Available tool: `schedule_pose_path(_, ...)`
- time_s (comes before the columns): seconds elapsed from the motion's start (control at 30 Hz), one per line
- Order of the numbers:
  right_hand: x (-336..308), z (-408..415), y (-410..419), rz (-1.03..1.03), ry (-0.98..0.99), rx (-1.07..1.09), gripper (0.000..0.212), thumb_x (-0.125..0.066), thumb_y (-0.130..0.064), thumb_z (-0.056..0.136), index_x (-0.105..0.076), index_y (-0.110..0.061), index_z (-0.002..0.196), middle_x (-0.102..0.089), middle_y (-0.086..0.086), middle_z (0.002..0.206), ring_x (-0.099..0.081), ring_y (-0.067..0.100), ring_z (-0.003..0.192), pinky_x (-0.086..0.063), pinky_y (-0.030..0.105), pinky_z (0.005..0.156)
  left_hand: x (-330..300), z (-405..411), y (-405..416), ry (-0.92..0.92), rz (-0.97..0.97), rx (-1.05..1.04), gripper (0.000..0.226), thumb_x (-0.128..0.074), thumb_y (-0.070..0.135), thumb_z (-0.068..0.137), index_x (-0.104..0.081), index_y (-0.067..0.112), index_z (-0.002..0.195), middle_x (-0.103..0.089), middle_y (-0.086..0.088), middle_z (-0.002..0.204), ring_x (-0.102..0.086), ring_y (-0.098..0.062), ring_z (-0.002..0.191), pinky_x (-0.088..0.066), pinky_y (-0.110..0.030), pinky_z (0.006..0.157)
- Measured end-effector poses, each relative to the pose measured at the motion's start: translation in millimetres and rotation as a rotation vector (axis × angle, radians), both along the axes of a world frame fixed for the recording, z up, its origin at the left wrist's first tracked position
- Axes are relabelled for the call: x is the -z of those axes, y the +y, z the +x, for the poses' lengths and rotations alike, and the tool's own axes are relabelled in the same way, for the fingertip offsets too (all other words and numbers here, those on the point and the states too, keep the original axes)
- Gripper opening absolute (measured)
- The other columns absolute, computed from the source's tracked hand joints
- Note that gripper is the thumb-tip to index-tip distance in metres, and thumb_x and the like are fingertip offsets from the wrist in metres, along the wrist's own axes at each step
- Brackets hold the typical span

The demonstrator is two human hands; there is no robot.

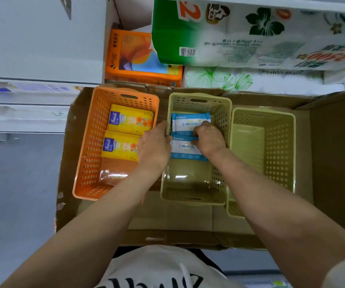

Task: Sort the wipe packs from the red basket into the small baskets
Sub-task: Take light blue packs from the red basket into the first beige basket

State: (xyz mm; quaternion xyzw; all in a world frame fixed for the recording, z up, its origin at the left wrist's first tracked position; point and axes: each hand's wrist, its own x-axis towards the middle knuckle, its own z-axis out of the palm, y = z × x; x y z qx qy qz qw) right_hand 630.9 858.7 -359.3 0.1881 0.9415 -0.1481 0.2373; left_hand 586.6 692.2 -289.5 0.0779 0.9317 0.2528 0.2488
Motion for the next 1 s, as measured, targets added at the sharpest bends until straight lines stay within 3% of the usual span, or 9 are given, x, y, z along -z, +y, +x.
schedule_pose_path(0.1, -1.9, 1.0, 7.4, -0.019, 0.01, -0.049, 0.033, -0.07, -0.026, 0.089, -0.067, -0.011, 0.119, -0.055, 0.012, 0.121, -0.055, 0.03, 0.114, -0.047, 0.036, 0.095, 5.3, -2.0, -5.7, -0.186, 0.16, -0.172, 0.031, -0.068, 0.021, 0.09, -0.066, 0.019, 0.121, -0.07, -0.003, 0.116, -0.065, -0.023, 0.108, -0.056, -0.039, 0.089)
schedule_pose_path(0.17, -4.4, -0.1, 11.7, -0.024, 0.014, -0.081, 0.033, -0.07, -0.026, 0.089, -0.067, -0.013, 0.119, -0.054, 0.011, 0.122, -0.054, 0.03, 0.116, -0.047, 0.036, 0.095, 6.6, 1.3, -5.3, -0.298, 0.266, -0.294, 0.04, -0.072, 0.019, 0.088, -0.063, 0.016, 0.127, -0.067, -0.005, 0.12, -0.066, -0.023, 0.107, -0.059, -0.042, 0.083)
schedule_pose_path(0.27, -7.9, -2.4, 17.0, -0.019, 0.031, -0.092, 0.033, -0.071, -0.025, 0.088, -0.066, -0.014, 0.118, -0.053, 0.009, 0.124, -0.052, 0.028, 0.118, -0.046, 0.037, 0.098, 6.4, 5.8, -2.4, -0.339, 0.349, -0.369, 0.042, -0.073, 0.016, 0.087, -0.062, 0.017, 0.128, -0.065, 0.0, 0.11, -0.07, -0.021, 0.094, -0.062, -0.032, 0.064)
schedule_pose_path(0.33, -9.5, -3.1, 17.8, -0.012, 0.028, -0.085, 0.032, -0.072, -0.024, 0.087, -0.065, -0.015, 0.117, -0.052, 0.009, 0.124, -0.05, 0.028, 0.119, -0.046, 0.039, 0.099, 6.1, 4.9, -1.3, -0.321, 0.336, -0.363, 0.042, -0.074, 0.018, 0.087, -0.063, 0.018, 0.128, -0.063, 0.004, 0.104, -0.071, -0.019, 0.087, -0.061, -0.03, 0.062)
schedule_pose_path(0.4, -9.8, -2.1, 16.1, -0.002, 0.012, -0.095, 0.031, -0.071, -0.024, 0.088, -0.065, -0.016, 0.117, -0.051, 0.009, 0.123, -0.05, 0.029, 0.119, -0.046, 0.039, 0.099, 7.4, 3.0, -1.4, -0.293, 0.297, -0.335, 0.041, -0.074, 0.022, 0.087, -0.064, 0.021, 0.127, -0.066, 0.002, 0.109, -0.072, -0.019, 0.085, -0.062, -0.037, 0.07)
schedule_pose_path(0.5, -9.0, 2.0, 11.7, 0.015, -0.005, -0.114, 0.03, -0.069, -0.021, 0.09, -0.065, -0.015, 0.119, -0.052, 0.011, 0.123, -0.048, 0.03, 0.119, -0.045, 0.039, 0.099, 7.5, 2.6, -4.0, -0.245, 0.237, -0.261, 0.037, -0.072, 0.026, 0.088, -0.066, 0.026, 0.125, -0.07, 0.001, 0.115, -0.071, -0.02, 0.091, -0.06, -0.041, 0.08)
schedule_pose_path(0.73, -5.8, 12.9, -1.9, 0.073, 0.023, -0.087, 0.03, -0.062, -0.01, 0.093, -0.062, -0.012, 0.123, -0.052, 0.012, 0.123, -0.046, 0.029, 0.12, -0.048, 0.038, 0.096, 7.2, 2.3, -8.1, -0.251, 0.193, -0.232, 0.036, -0.07, 0.026, 0.089, -0.065, 0.027, 0.125, -0.073, 0.002, 0.111, -0.07, -0.022, 0.097, -0.059, -0.043, 0.082)
schedule_pose_path(0.9, -7.5, 17.8, -9.1, -0.02, 0.012, 0.011, 0.044, -0.067, -0.032, 0.091, -0.056, -0.017, 0.131, -0.048, 0.01, 0.129, -0.042, 0.027, 0.124, -0.043, 0.039, 0.101, 8.8, 0.2, -8.9, -0.233, 0.164, -0.211, 0.035, -0.07, 0.026, 0.089, -0.067, 0.028, 0.124, -0.074, 0.0, 0.108, -0.07, -0.025, 0.097, -0.058, -0.044, 0.084)
schedule_pose_path(1.0, -3.8, 21.5, -11.5, -0.026, 0.002, 0.022, 0.049, -0.069, -0.031, 0.09, -0.053, -0.015, 0.133, -0.045, 0.012, 0.131, -0.04, 0.028, 0.125, -0.041, 0.038, 0.103, 9.0, -0.5, -10.2, -0.219, 0.141, -0.188, 0.033, -0.069, 0.026, 0.089, -0.068, 0.028, 0.123, -0.074, 0.0, 0.105, -0.07, -0.025, 0.095, -0.058, -0.044, 0.085)
